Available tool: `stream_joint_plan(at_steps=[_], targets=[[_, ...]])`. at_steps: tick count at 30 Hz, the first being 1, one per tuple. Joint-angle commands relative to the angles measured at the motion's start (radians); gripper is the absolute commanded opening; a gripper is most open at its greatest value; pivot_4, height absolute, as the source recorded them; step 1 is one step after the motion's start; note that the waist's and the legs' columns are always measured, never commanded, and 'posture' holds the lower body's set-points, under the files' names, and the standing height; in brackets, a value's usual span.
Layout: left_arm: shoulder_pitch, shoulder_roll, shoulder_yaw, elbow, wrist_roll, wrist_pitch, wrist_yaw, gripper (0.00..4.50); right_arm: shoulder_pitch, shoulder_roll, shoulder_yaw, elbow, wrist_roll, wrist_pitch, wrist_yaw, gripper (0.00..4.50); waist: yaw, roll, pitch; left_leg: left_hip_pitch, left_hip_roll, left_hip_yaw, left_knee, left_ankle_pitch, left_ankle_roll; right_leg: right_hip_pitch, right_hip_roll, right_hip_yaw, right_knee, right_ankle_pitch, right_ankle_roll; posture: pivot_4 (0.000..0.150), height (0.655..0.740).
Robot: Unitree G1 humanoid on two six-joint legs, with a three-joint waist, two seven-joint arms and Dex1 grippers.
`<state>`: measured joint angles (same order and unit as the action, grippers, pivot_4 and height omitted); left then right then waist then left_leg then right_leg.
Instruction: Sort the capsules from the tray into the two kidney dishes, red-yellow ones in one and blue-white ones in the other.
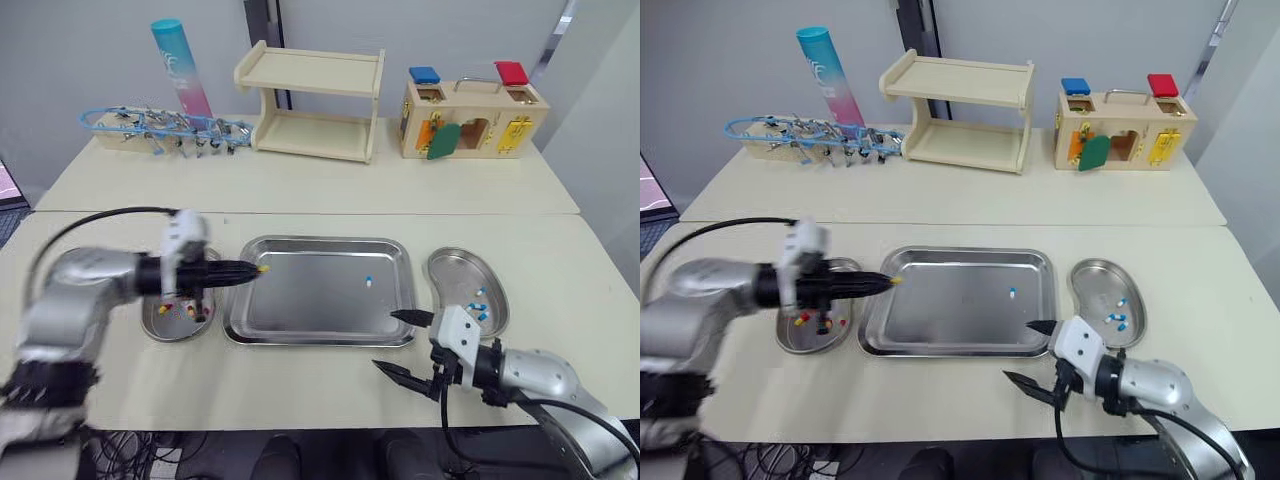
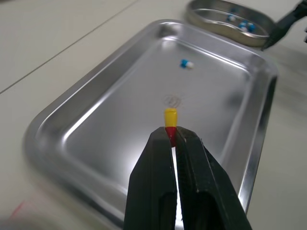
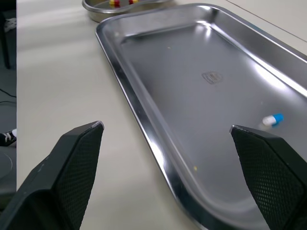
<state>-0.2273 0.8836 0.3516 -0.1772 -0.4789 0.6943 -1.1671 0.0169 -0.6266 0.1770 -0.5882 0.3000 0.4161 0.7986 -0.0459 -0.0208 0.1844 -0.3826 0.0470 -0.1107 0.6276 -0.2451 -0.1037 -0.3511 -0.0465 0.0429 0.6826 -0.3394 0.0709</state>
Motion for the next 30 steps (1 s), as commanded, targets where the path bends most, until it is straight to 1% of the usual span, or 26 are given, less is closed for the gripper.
stream_joint_plan(at_steps=[1,3,5,9,12,15,18,24,28,30], targets=[[0.141,-0.025,0.219,-0.142,-0.039,0.122,0.152,0.05,-0.042,0.001,-0.004,0.015,0.032,-0.036,0.046,4.5,0.009,0.0,0.0,0.0,0.0,0.0,0.0,0.0,0.0,0.0,0.0,0.0,0.0,0.0,0.0,0.15,0.74],[0.238,-0.1,0.315,-0.208,-0.042,0.176,0.264,0.05,-0.075,0.006,0.001,0.031,0.041,-0.042,0.066,4.5,0.012,0.001,0.0,0.0,0.0,0.0,0.0,0.0,0.0,-0.001,0.0,0.0,0.0,0.0,0.0,0.15,0.74],[0.289,-0.152,0.348,-0.253,-0.047,0.197,0.338,0.05,-0.095,0.008,0.005,0.042,0.046,-0.048,0.082,4.5,0.015,0.0,0.0,0.0,0.0,0.001,0.0,0.0,0.0,0.0,0.0,0.001,0.0,0.0,0.0,0.15,0.74],[0.314,-0.249,0.33,-0.3,-0.062,0.213,0.459,0.05,-0.119,0.001,0.014,0.061,0.049,-0.057,0.114,4.5,0.024,-0.002,-0.001,0.0,0.0,-0.001,0.0,0.0,0.0,0.0,0.0,-0.001,0.0,0.0,0.0,0.15,0.74],[0.292,-0.285,0.304,-0.286,-0.061,0.2,0.516,0.05,-0.128,0.0,0.011,0.072,0.05,-0.059,0.127,4.5,0.021,-0.002,-0.001,0.0,-0.001,-0.001,0.0,0.0,0.0,0.0,-0.001,-0.001,0.0,0.0,0.0,0.15,0.74],[0.271,-0.299,0.285,-0.269,-0.069,0.19,0.55,0.05,-0.132,-0.003,0.009,0.078,0.048,-0.061,0.138,4.5,0.017,-0.002,-0.001,0.0,-0.001,0.0,0.0,0.0,0.0,0.0,0.0,-0.001,0.0,0.0,0.0,0.15,0.74],[0.248,-0.312,0.27,-0.247,-0.056,0.173,0.599,0.68,-0.129,-0.012,0.002,0.079,0.048,-0.061,0.148,4.5,0.016,-0.002,-0.001,0.0,-0.001,0.0,0.0,0.0,0.0,0.0,0.0,-0.001,0.0,0.0,0.0,0.15,0.74],[0.235,-0.325,0.268,-0.246,-0.074,0.141,0.637,2.62,-0.13,-0.018,-0.004,0.087,0.046,-0.063,0.157,4.5,0.015,-0.002,-0.001,0.0,0.0,0.0,0.0,0.0,0.0,0.0,0.0,0.0,0.0,0.0,0.0,0.15,0.74],[0.282,-0.31,0.307,-0.276,-0.1,0.136,0.627,2.62,-0.135,-0.018,-0.002,0.097,0.04,-0.072,0.161,4.5,0.015,-0.002,-0.001,0.0,-0.001,0.0,0.0,0.0,0.0,0.0,0.0,0.0,0.0,0.0,0.0,0.15,0.74],[0.317,-0.295,0.337,-0.294,-0.122,0.12,0.596,2.62,-0.135,-0.02,-0.005,0.102,0.037,-0.079,0.164,4.5,0.012,-0.002,-0.001,0.0,0.0,0.001,0.0,0.0,0.0,-0.001,0.0,0.001,0.0,0.0,0.0,0.15,0.74]])
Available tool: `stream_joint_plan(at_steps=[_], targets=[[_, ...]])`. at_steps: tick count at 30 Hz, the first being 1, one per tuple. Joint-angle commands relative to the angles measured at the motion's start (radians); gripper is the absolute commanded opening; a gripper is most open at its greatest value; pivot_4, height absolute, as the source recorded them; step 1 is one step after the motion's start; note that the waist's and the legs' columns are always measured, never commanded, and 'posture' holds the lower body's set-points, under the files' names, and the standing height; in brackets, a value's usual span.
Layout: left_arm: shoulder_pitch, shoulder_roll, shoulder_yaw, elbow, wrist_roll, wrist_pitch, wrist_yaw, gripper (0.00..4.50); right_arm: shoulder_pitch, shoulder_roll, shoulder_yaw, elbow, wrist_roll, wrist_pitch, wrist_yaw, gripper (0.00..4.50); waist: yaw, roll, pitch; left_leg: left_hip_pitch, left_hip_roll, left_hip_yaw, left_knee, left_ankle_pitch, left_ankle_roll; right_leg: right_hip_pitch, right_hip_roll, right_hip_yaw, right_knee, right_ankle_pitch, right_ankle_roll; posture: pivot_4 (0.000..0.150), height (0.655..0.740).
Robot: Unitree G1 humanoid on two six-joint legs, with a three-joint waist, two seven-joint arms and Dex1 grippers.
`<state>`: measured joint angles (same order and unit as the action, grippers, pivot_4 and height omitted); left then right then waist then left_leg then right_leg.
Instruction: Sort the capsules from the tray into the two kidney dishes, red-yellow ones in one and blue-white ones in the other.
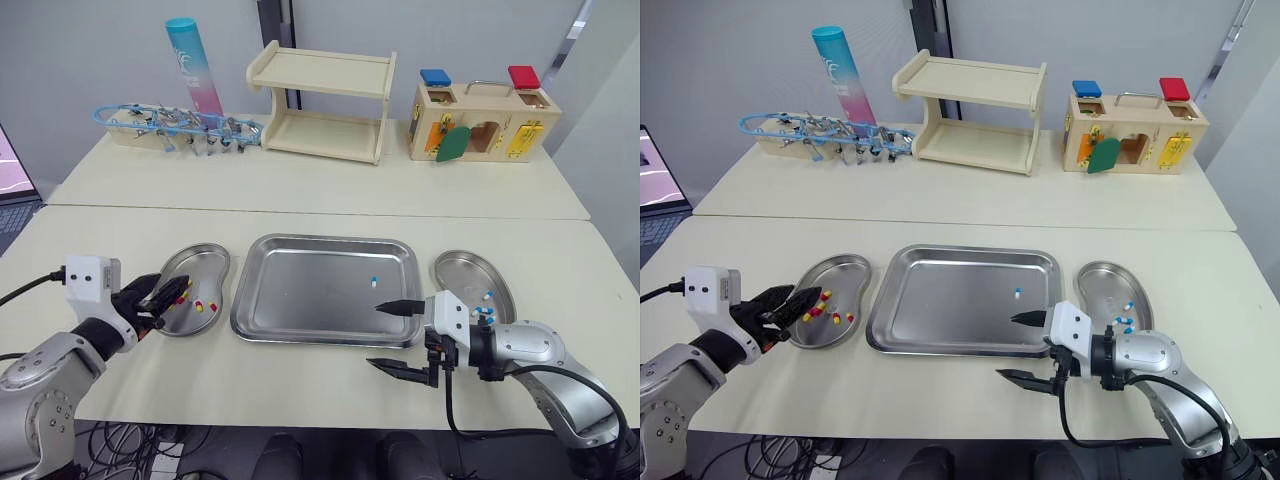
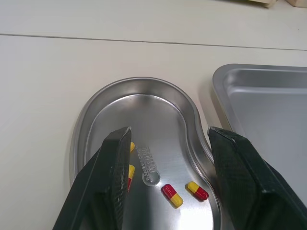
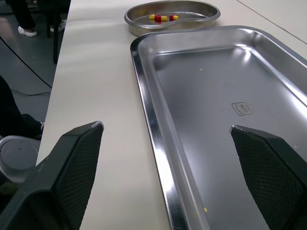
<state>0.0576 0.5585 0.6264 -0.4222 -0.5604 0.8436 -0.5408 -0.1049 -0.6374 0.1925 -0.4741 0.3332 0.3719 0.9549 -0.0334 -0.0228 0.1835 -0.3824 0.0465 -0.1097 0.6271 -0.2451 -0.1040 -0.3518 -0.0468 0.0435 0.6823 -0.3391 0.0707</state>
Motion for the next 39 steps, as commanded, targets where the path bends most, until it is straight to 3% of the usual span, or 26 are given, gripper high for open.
stream_joint_plan(at_steps=[1,5,8,10,13,17,18,27,34,39], targets=[[0.053,0.038,0.076,-0.061,-0.067,-0.038,-0.062,2.62,-0.011,-0.012,-0.024,-0.011,0.005,-0.038,0.01,4.5,0.0,0.0,0.0,0.0,0.0,0.0,0.0,0.0,0.0,0.0,0.0,0.0,0.0,0.0,0.0,0.15,0.74],[0.149,0.068,0.146,-0.099,-0.174,-0.067,-0.186,2.62,0.021,-0.048,-0.071,-0.027,0.032,-0.049,0.033,4.5,0.002,0.0,0.0,0.0,0.0,0.0,0.0,0.0,0.0,0.0,0.0,0.0,-0.001,0.0,0.0,0.15,0.74],[0.307,0.133,0.191,-0.022,-0.103,-0.181,-0.341,2.62,0.122,-0.133,-0.228,-0.046,0.061,-0.07,0.063,4.5,0.004,0.0,0.0,-0.001,0.0,0.001,-0.001,0.0,-0.001,0.0,0.0,0.0,-0.002,0.0,0.0,0.15,0.74],[0.333,0.145,0.205,0.089,-0.072,-0.232,-0.346,2.62,0.201,-0.179,-0.348,-0.035,0.067,-0.097,0.076,4.5,0.006,0.002,0.001,0.0,-0.001,0.002,-0.001,-0.001,-0.001,0.0,-0.001,0.001,-0.003,0.0,0.0,0.15,0.74],[0.337,0.152,0.223,0.231,-0.033,-0.324,-0.355,3.21,0.31,-0.237,-0.518,0.04,0.047,-0.153,0.117,4.5,0.008,0.002,0.001,0.001,-0.001,0.001,-0.001,-0.001,-0.001,0.0,-0.001,0.0,-0.002,0.0,-0.001,0.15,0.74],[0.377,0.168,0.205,0.338,0.02,-0.419,-0.4,4.48,0.39,-0.31,-0.666,0.213,0.002,-0.257,0.184,4.5,0.004,-0.001,-0.001,0.001,-0.001,0.003,-0.001,-0.001,-0.001,0.001,-0.001,0.001,-0.002,0.0,-0.001,0.15,0.74],[0.383,0.17,0.203,0.364,0.031,-0.442,-0.407,4.48,0.399,-0.334,-0.689,0.275,-0.012,-0.288,0.207,4.5,0.003,-0.001,-0.001,0.001,-0.001,0.003,-0.001,-0.001,-0.001,0.001,-0.001,0.001,-0.002,0.0,-0.001,0.15,0.74],[0.41,0.195,0.226,0.431,0.03,-0.484,-0.451,4.48,0.328,-0.434,-0.666,0.593,-0.089,-0.447,0.281,4.5,-0.002,-0.001,-0.001,0.001,0.0,0.004,-0.002,-0.001,-0.001,0.001,-0.001,0.002,-0.002,-0.001,-0.001,0.15,0.74],[0.461,0.183,0.216,0.347,0.008,-0.502,-0.497,4.48,0.294,-0.45,-0.63,0.614,-0.079,-0.42,0.306,4.5,-0.001,-0.001,-0.001,0.001,0.0,0.004,-0.002,-0.001,-0.001,0.001,-0.001,0.002,-0.002,-0.001,-0.001,0.15,0.74],[0.479,0.14,0.136,0.186,-0.038,-0.505,-0.544,4.48,0.302,-0.448,-0.635,0.597,-0.077,-0.411,0.304,4.5,0.0,-0.001,-0.001,0.001,0.0,0.004,-0.002,-0.001,-0.001,0.001,-0.001,0.003,-0.002,-0.001,-0.001,0.15,0.74]])
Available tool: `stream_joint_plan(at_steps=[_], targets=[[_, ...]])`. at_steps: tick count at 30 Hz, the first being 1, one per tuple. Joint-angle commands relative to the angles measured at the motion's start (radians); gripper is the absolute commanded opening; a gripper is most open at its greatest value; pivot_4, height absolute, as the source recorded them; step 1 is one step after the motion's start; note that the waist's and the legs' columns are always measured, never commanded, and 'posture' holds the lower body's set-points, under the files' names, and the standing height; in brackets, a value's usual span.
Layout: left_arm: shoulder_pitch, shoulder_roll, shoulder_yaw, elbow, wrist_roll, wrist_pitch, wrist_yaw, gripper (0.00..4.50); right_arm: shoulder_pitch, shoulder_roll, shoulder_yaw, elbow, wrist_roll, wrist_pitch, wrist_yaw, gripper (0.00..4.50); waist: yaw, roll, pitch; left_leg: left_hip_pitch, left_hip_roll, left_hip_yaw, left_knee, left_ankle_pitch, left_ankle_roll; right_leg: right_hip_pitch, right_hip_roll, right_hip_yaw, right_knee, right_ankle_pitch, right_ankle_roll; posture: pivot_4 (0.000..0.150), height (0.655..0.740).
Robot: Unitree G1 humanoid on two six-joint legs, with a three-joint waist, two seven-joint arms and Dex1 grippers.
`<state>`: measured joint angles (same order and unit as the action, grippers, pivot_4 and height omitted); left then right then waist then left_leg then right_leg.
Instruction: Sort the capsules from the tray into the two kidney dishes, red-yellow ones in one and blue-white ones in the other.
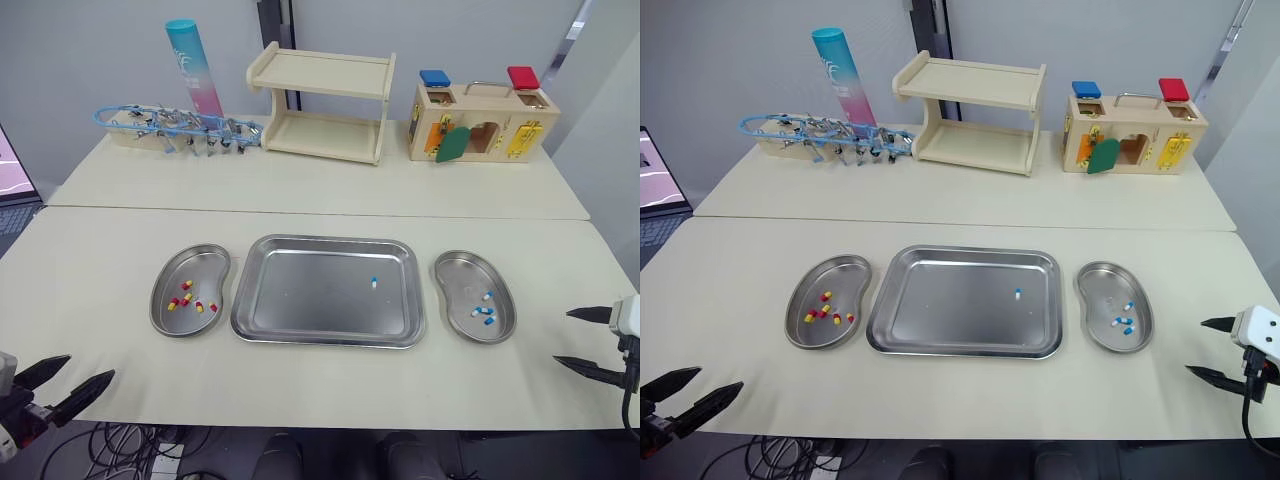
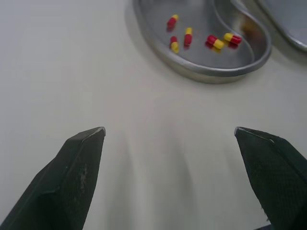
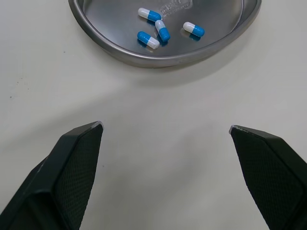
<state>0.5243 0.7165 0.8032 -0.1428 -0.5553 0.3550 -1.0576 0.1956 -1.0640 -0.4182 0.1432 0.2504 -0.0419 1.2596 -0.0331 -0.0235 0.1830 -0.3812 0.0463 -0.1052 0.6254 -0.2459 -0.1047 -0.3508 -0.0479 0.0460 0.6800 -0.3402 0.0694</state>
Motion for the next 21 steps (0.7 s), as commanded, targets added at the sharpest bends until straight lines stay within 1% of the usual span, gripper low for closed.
stream_joint_plan(at_steps=[1,4,8,13,19,21], targets=[[0.007,-0.028,-0.064,-0.121,-0.05,-0.025,-0.036,4.48,0.008,-0.02,-0.029,-0.024,0.0,-0.005,-0.005,4.5,0.0,0.0,0.0,0.0,0.0,0.0,0.0,0.0,0.0,0.0,0.0,0.0,0.0,0.0,0.0,0.15,0.74],[-0.016,-0.068,-0.147,-0.193,-0.062,-0.068,-0.052,4.48,0.044,-0.013,-0.047,-0.058,-0.003,-0.005,-0.012,4.5,0.002,0.001,0.0,0.0,0.0,0.0,0.0,0.0,0.0,0.0,0.0,0.0,0.0,0.0,0.0,0.15,0.74],[-0.016,-0.102,-0.294,-0.29,-0.046,-0.142,-0.117,4.48,0.086,-0.006,-0.07,-0.121,0.022,0.035,-0.013,4.5,0.002,0.001,0.0,0.0,0.0,0.0,0.0,0.0,0.0,0.0,0.0,0.0,0.0,0.0,0.0,0.15,0.74],[-0.085,-0.121,-0.425,-0.304,-0.03,-0.184,-0.115,4.48,0.114,0.009,-0.093,-0.241,0.058,0.102,-0.028,4.5,0.0,0.004,-0.001,0.001,0.0,0.0,0.0,0.0,0.0,0.001,0.001,0.0,0.0,0.0,0.0,0.15,0.74],[-0.122,-0.151,-0.514,-0.285,-0.014,-0.25,-0.112,4.48,0.056,0.004,-0.055,-0.475,0.134,0.337,-0.11,4.5,0.0,0.005,0.0,0.0,0.0,0.0,0.0,0.0,0.0,0.001,0.001,0.0,0.0,0.0,0.0,0.15,0.74],[-0.127,-0.165,-0.536,-0.279,-0.002,-0.273,-0.102,4.48,-0.011,0.021,0.007,-0.553,0.162,0.424,-0.169,4.5,0.001,0.004,0.0,0.0,0.0,-0.001,0.001,0.0,0.0,0.001,0.001,0.0,0.0,0.0,0.0,0.15,0.74]])
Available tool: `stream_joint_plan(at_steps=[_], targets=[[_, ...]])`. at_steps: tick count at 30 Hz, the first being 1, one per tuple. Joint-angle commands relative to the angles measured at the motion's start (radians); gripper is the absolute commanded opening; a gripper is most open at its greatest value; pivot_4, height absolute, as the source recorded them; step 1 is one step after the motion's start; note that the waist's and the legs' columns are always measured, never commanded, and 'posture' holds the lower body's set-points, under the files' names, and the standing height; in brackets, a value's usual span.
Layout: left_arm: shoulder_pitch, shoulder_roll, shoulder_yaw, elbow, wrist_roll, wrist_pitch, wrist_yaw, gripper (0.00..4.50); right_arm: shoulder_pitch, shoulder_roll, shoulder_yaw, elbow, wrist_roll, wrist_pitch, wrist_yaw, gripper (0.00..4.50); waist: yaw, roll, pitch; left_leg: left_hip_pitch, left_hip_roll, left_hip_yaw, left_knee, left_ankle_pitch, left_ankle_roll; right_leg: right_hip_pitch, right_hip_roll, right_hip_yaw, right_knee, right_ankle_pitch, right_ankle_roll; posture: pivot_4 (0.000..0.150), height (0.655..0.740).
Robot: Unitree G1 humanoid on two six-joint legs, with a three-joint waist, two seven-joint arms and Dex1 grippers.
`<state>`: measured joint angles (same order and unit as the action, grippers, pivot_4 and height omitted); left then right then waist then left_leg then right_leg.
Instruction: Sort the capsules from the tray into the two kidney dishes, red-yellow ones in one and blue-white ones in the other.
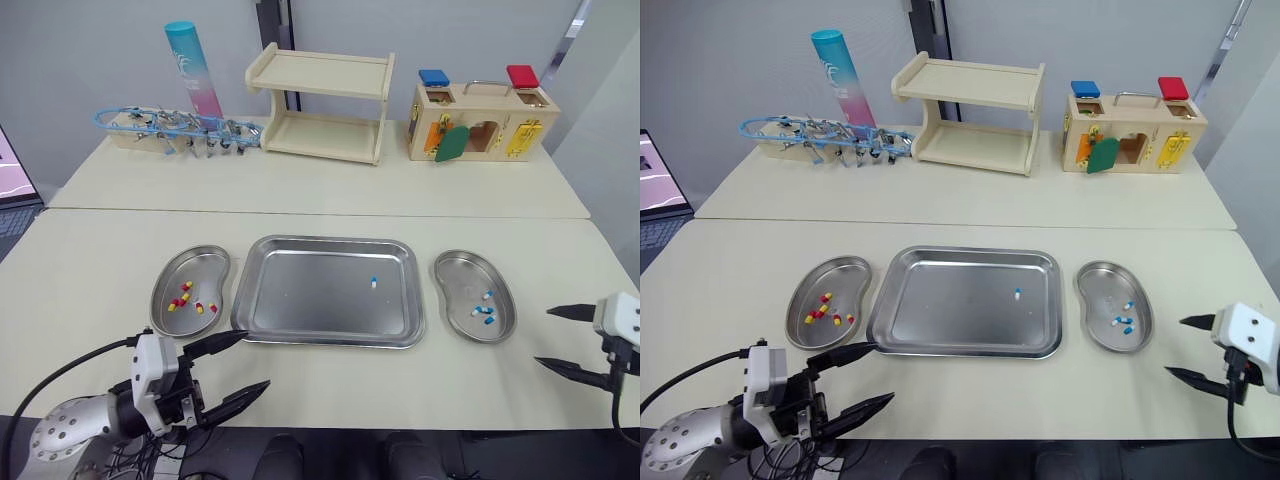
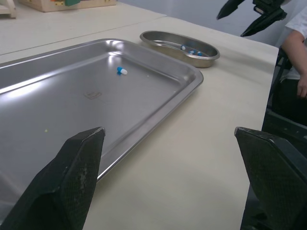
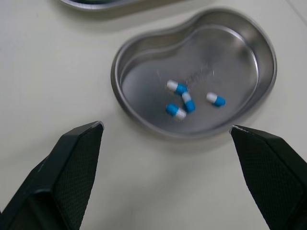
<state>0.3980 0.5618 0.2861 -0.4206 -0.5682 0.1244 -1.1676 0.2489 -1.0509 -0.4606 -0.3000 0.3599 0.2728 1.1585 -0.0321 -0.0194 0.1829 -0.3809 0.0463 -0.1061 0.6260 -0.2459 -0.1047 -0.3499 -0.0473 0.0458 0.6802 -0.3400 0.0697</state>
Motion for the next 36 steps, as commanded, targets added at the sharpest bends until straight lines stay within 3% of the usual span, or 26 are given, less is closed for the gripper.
stream_joint_plan(at_steps=[1,4,9,14,22,36], targets=[[-0.002,-0.015,-0.028,0.001,0.015,-0.05,0.014,4.48,-0.104,0.018,0.093,-0.146,0.06,0.149,-0.097,4.5,-0.001,0.0,0.0,0.0,0.0,0.0,0.0,0.0,0.0,0.0,0.0,0.0,0.0,0.0,0.0,0.15,0.74],[-0.002,-0.022,-0.043,-0.002,0.018,-0.063,0.03,4.5,-0.299,0.105,0.31,-0.218,0.027,0.246,-0.203,3.88,-0.003,0.0,0.001,0.0,0.001,-0.001,0.001,0.0,0.0,0.0,0.001,0.0,0.0,0.0,0.0,0.15,0.74],[0.003,-0.022,-0.054,-0.006,0.021,-0.08,0.052,4.5,-0.495,0.269,0.551,-0.216,-0.066,0.373,-0.359,2.19,0.003,0.0,0.001,-0.002,0.001,-0.001,0.0,0.0,0.0,-0.002,0.001,0.0,0.0,0.0,0.0,0.15,0.74],[0.009,-0.02,-0.065,-0.01,0.024,-0.095,0.065,4.5,-0.604,0.439,0.702,-0.168,-0.183,0.519,-0.549,2.19,0.003,0.0,0.001,-0.003,0.0,-0.003,0.0,0.0,0.0,-0.003,0.001,-0.002,0.001,0.0,0.0,0.15,0.74],[0.01,-0.021,-0.089,-0.004,0.035,-0.115,0.077,4.5,-0.689,0.638,0.768,-0.037,-0.262,0.649,-0.713,2.19,0.001,0.001,0.001,-0.003,0.0,-0.002,0.0,0.0,0.0,-0.004,0.001,-0.002,0.001,0.0,0.0,0.15,0.74],[0.004,-0.017,-0.11,0.011,0.045,-0.133,0.092,4.5,-0.712,0.719,0.771,0.037,-0.259,0.714,-0.734,2.19,-0.001,0.001,0.001,-0.002,0.001,-0.003,-0.001,0.0,0.0,-0.004,0.001,-0.002,0.001,0.0,0.0,0.15,0.74]])
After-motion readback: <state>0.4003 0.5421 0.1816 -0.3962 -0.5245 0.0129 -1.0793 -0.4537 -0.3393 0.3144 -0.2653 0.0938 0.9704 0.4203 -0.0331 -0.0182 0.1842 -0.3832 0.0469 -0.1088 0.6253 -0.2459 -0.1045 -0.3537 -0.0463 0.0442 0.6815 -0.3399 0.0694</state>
